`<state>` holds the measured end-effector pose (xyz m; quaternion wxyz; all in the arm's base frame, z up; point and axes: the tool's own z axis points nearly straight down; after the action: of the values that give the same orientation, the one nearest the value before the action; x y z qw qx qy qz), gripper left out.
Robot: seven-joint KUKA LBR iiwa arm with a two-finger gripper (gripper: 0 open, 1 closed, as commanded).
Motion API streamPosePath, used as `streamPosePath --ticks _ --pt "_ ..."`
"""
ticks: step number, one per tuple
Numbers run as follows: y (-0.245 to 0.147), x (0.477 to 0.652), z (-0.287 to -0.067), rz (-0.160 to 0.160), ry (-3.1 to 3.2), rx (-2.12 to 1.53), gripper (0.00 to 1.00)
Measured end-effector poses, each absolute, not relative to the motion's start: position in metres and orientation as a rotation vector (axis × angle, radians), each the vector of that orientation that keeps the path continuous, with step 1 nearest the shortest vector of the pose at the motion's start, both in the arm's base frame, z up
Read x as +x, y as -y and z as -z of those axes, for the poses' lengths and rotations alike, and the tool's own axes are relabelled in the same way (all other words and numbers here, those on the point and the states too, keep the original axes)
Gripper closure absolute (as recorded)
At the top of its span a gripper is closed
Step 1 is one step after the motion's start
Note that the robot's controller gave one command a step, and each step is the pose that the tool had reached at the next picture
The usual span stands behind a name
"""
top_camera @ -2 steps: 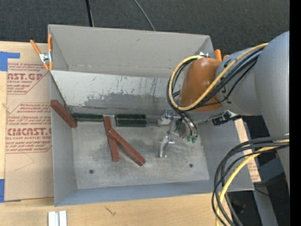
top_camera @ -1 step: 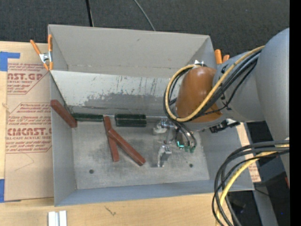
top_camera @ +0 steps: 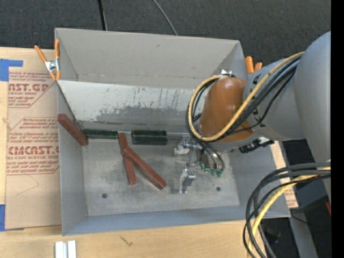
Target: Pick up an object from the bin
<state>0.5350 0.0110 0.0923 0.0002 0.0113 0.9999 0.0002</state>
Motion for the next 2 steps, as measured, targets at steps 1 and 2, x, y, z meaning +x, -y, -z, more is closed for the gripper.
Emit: streamPosePath --ticks 1,2 --pt "-0.011 0.536 -0.083 0.000 -3.140 -0.057 0.00" --pt "-0.077 0.526 -0.077 -0.006 -3.120 0.090 1.00"
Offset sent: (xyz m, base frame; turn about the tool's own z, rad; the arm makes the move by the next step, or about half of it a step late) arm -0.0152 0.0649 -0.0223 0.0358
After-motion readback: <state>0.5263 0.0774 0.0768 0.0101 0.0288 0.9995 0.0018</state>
